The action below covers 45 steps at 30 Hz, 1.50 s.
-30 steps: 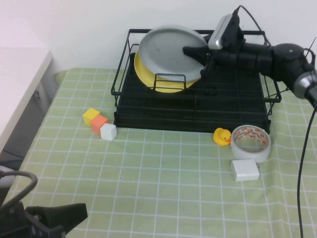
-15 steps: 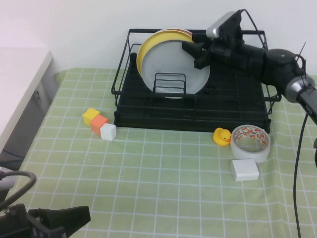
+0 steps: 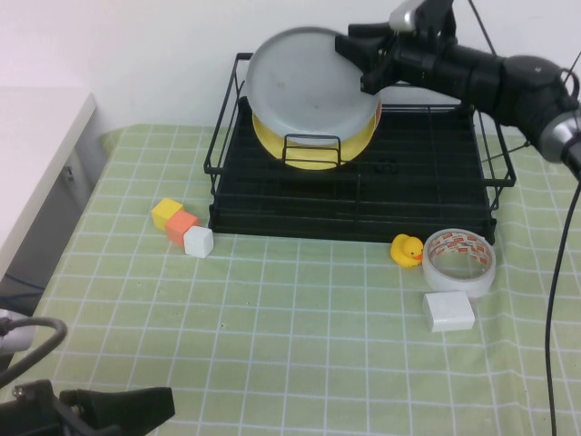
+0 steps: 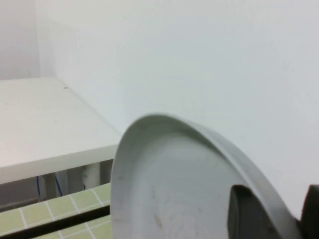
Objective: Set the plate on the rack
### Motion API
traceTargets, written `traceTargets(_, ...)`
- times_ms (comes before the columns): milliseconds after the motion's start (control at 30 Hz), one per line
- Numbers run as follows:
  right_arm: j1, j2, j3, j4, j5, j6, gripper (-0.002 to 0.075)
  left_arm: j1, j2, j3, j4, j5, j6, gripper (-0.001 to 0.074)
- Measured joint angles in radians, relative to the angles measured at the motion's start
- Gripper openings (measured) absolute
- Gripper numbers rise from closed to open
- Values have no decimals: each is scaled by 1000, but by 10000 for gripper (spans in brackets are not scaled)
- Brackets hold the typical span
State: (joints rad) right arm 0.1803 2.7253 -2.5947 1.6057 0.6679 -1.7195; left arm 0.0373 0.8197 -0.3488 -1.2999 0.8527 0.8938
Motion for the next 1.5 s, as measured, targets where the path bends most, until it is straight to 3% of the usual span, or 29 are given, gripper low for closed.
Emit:
traceTargets(500, -4, -5, -2, -189, -37, 129, 202, 0, 0, 0, 0, 33, 41, -1)
traceTargets(567, -4, 1, -2, -189, -35, 144, 230, 0, 0, 0, 0, 31, 44, -1)
traceTargets(767, 1, 22, -2, -194, -25, 182, 419, 0, 0, 0, 2, 31, 45, -1)
traceTargets(967, -3, 5, -2, -220, 83, 230, 452, 0, -7, 0, 2, 31, 45, -1)
traceTargets(1100, -21, -54, -2, -308, 235, 365, 372, 0, -63, 0, 27, 26, 29, -1)
traceTargets(1300, -39, -182, -2, -420, 506, 478, 77, 0, -288, 0, 239, -73, -175, -1)
traceTargets(1500, -37, -300, -2, -445, 560, 656, 12, 0, -542, 1, 463, -112, -444, -1)
